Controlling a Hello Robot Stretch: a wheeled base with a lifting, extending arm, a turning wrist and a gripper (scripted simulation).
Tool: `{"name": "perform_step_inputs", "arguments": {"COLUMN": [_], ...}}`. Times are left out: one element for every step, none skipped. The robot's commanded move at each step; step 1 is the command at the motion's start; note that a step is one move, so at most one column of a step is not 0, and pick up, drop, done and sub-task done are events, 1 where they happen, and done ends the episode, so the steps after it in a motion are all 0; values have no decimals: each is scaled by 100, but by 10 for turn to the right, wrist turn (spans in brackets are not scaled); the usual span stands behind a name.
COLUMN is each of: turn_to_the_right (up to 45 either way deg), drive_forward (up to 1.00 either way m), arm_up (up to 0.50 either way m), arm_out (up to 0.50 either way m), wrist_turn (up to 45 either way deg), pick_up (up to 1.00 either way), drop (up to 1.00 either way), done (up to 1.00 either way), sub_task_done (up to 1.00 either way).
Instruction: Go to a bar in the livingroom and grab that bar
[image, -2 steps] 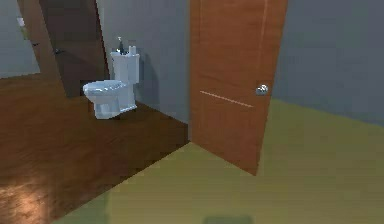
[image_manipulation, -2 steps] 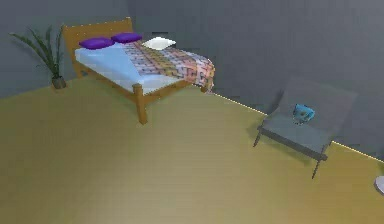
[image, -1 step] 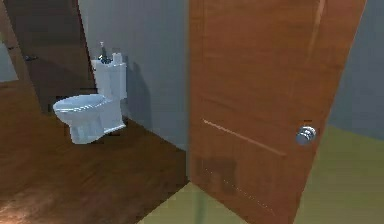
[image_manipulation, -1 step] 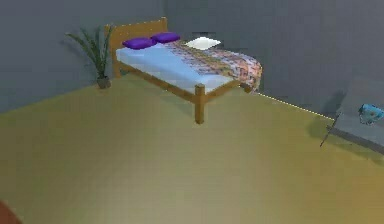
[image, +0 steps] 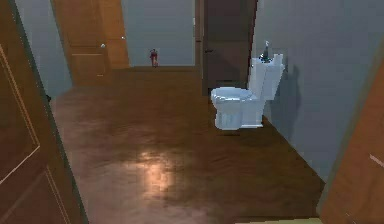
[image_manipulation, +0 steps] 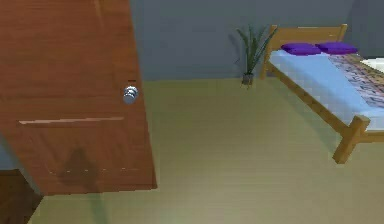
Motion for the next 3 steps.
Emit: {"name": "perform_step_inputs", "arguments": {"turn_to_the_right": [0,-150,0], "drive_forward": [50,0,85], "arm_up": [0,0,0], "arm_out": [0,0,0], "wrist_turn": [0,0,0], "pick_up": [0,0,0], "drop": [0,0,0], "done": [0,0,0], "sub_task_done": [0,0,0]}}
